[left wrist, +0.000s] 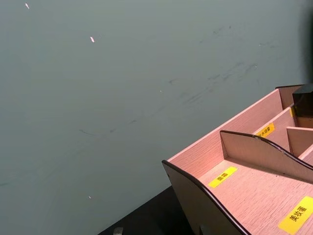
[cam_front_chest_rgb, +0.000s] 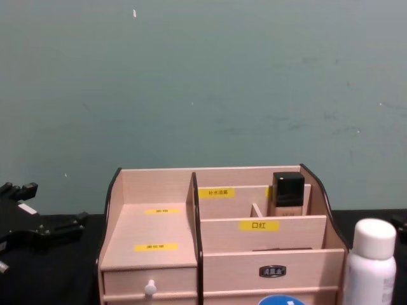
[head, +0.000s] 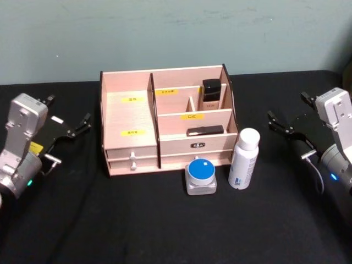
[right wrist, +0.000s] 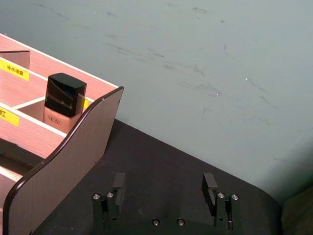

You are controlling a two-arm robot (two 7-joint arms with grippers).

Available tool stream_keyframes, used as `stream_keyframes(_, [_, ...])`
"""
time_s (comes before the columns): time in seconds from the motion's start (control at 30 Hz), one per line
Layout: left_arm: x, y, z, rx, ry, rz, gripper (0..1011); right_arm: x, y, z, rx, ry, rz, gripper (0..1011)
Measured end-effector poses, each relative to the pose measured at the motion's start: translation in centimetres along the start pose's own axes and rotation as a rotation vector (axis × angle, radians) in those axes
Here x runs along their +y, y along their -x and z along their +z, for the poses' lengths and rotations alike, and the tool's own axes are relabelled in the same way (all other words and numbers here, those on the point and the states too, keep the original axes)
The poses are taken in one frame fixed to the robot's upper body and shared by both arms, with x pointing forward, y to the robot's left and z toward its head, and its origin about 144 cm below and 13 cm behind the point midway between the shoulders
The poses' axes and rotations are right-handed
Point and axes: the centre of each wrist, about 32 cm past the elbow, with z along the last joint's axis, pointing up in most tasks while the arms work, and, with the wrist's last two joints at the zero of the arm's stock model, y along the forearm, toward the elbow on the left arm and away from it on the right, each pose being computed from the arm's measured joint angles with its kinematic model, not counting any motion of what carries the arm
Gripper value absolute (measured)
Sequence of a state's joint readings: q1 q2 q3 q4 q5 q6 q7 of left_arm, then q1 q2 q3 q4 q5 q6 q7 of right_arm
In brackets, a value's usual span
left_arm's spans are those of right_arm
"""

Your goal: Pick up the facial cleanser and watermelon frost from the table and place them into the tiered storage box.

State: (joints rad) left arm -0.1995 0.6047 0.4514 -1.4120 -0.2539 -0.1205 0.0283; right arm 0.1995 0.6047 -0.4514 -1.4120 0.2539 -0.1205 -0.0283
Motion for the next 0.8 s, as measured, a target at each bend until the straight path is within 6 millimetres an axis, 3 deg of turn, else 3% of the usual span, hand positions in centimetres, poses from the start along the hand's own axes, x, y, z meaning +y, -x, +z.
stream_keyframes(0.6, [0.0,0.0,0.0,0.000,0.000,0.000,1010,0.0,-0.3,0.0,0.020,-0.002,-0.008,1002])
stream_keyframes(0.8, [0.0,0.0,0.0,0.000,0.000,0.000,1009,-1.1,-1.1,0.9,0.046,-0.041,0.008,1002])
